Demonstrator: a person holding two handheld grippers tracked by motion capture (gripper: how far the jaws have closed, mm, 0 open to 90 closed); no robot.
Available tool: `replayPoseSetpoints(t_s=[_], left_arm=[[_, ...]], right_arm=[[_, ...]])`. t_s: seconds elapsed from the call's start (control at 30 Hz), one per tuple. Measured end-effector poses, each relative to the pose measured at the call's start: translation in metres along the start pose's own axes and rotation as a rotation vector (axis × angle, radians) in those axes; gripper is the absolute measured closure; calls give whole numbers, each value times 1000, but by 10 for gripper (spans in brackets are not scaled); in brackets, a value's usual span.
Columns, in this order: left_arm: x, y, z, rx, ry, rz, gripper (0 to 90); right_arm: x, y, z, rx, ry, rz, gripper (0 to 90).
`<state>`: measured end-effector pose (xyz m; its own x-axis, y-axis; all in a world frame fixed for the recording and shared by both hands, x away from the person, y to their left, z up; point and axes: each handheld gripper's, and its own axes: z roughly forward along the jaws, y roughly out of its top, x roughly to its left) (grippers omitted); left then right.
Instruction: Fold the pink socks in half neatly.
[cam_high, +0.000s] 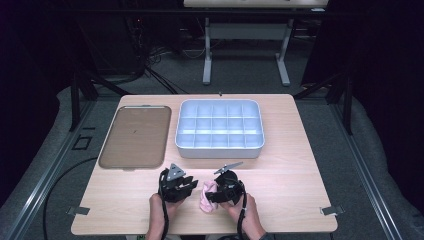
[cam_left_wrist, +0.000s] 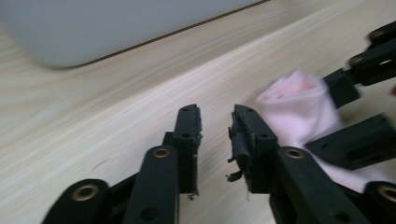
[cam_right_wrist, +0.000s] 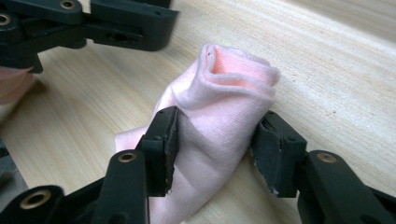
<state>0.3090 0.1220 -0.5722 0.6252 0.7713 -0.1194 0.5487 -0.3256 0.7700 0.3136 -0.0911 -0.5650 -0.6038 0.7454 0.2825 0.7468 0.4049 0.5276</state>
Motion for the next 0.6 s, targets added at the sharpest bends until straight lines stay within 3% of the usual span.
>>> replayPoseSetpoints(t_s=[0.2, 0.33, 0.5, 0.6], left_arm=[[19, -15, -12, 16, 92, -54, 462], [26, -20, -13, 38, 118, -62, 387], [27, -26, -14, 38, 141, -44, 284], [24, -28, -13, 39, 161, -21, 275]], right_arm=[[-4, 1, -1, 18, 36, -10, 593], [-6, 0, 0, 13, 63, -2, 619], [-8, 1, 0, 21, 80, 2, 643], [-10, 2, 0, 29, 90, 5, 663]])
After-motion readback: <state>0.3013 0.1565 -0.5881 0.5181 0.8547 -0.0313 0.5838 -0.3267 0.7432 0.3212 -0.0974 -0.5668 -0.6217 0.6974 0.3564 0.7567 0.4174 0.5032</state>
